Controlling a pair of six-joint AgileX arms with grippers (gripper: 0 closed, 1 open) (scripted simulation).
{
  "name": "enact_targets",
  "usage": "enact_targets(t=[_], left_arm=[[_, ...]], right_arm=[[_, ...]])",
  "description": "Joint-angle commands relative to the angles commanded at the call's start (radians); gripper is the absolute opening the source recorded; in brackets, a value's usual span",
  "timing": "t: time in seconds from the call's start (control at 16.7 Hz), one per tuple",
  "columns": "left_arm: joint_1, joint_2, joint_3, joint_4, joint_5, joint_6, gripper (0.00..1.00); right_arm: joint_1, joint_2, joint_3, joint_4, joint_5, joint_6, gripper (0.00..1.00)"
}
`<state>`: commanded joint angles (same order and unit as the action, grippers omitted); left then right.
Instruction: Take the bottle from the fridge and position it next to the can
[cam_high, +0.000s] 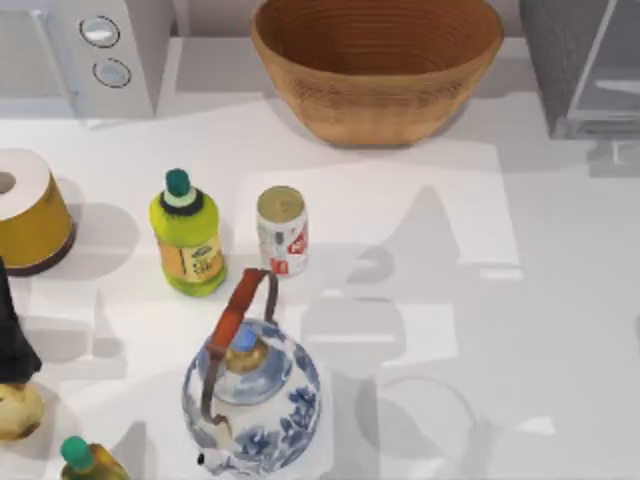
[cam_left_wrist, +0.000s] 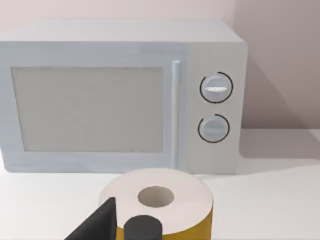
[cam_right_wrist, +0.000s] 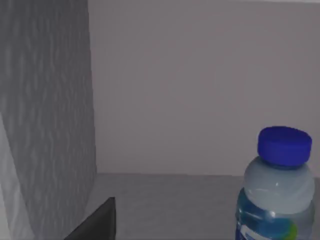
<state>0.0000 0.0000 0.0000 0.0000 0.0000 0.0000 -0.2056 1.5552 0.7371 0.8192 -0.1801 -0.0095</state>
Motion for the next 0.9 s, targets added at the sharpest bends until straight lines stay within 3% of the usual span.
enact_targets(t=[0.42,0.9], left_arm=[[0.0,0.0,0.0,0.0,0.0,0.0,1.0],[0.0,0.0,0.0,0.0,0.0,0.0,1.0]], right_arm=[[-0.072,0.561,0.258,0.287,-0.063,-0.003,1.0],[-0.08,0.648,0.301,0.337,-0.073,-0.004,1.0]])
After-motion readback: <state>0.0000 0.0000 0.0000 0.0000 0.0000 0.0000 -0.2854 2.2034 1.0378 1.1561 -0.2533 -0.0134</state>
